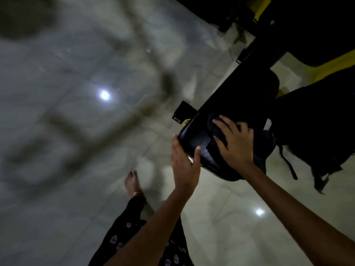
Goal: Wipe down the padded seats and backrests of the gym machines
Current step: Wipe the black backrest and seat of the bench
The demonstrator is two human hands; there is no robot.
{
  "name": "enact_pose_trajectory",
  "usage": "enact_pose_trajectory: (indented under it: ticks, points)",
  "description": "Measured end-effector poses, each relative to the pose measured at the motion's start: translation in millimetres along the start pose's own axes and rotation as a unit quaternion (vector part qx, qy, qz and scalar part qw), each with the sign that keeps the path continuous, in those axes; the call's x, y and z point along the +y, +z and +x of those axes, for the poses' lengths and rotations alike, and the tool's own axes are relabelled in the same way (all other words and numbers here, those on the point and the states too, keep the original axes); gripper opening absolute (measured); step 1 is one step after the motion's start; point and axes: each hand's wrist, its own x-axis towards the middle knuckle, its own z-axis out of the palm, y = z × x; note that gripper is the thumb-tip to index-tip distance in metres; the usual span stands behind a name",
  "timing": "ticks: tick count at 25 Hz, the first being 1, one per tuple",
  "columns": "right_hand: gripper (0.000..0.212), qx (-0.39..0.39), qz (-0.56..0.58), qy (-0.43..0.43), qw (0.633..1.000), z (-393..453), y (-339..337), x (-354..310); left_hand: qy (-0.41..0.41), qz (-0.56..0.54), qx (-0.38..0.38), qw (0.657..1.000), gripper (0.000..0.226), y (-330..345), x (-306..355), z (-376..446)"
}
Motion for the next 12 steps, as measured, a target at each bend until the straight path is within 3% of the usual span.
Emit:
enact_pose_trajectory:
  ticks: [2,3,7,9,12]
  points:
    - [0.046,-0.014,-0.012,-0.124,0.992,10,-4,23,-0.016,-0.045,0.025,0.999,0.081,11,3,-15]
    - [0.046,-0.017,-0.021,-0.125,0.992,21,-4,33,-0.023,-0.065,0.029,0.997,0.082,16,4,-20]
    - [0.045,-0.006,-0.033,0.042,0.999,61,2,22,-0.052,-0.121,-0.007,0.991,0.087,22,8,-20]
    - [0.045,-0.019,-0.029,-0.051,0.998,58,3,1,-0.076,-0.134,-0.050,0.987,0.088,18,9,-20]
    - [0.044,-0.057,-0.020,-0.305,0.950,63,-1,-8,-0.094,-0.144,-0.081,0.982,0.088,16,9,-20]
